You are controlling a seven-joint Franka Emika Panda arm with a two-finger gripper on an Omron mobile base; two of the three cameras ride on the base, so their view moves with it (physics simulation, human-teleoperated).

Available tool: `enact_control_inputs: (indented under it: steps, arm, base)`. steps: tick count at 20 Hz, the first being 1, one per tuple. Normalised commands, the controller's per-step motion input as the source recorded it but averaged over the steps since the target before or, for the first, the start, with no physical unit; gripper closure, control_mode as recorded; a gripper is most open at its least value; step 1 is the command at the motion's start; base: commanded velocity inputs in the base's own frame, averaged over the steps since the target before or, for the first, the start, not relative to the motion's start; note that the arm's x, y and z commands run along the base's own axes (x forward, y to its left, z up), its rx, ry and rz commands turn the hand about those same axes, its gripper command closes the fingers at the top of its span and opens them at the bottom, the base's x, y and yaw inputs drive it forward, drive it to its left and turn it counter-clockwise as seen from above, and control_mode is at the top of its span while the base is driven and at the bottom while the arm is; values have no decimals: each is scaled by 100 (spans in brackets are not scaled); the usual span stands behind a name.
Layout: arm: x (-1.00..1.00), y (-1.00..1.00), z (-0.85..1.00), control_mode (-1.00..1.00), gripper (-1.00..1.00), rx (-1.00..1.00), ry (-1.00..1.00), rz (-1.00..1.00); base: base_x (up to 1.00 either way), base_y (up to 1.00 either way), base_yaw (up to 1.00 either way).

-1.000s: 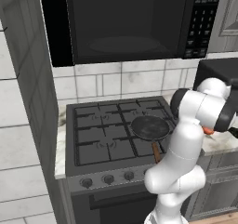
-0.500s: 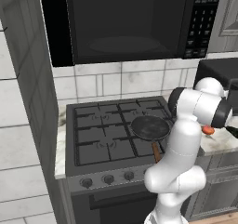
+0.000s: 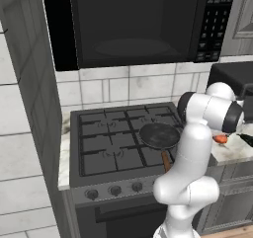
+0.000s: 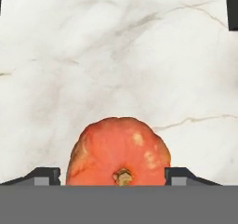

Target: Put the squash and eggplant in the pan. Then turn on the front right burner and set the heat to medium.

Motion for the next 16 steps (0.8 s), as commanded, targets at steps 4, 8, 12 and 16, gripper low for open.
enact_control_inputs:
  steps: [4, 8, 12, 16]
  arm:
    - [-2, -1, -36, -100, -100, 0, 0, 0]
    - [-9, -5, -35, -100, -100, 0, -1, 0]
    - [-5, 0, -20, -100, -100, 0, 0, 0]
    - [0, 0, 0, -100, 100, 0, 0, 0]
  base:
    - [0, 0, 0]
    - [0, 0, 0]
    - [0, 0, 0]
    - [0, 0, 0]
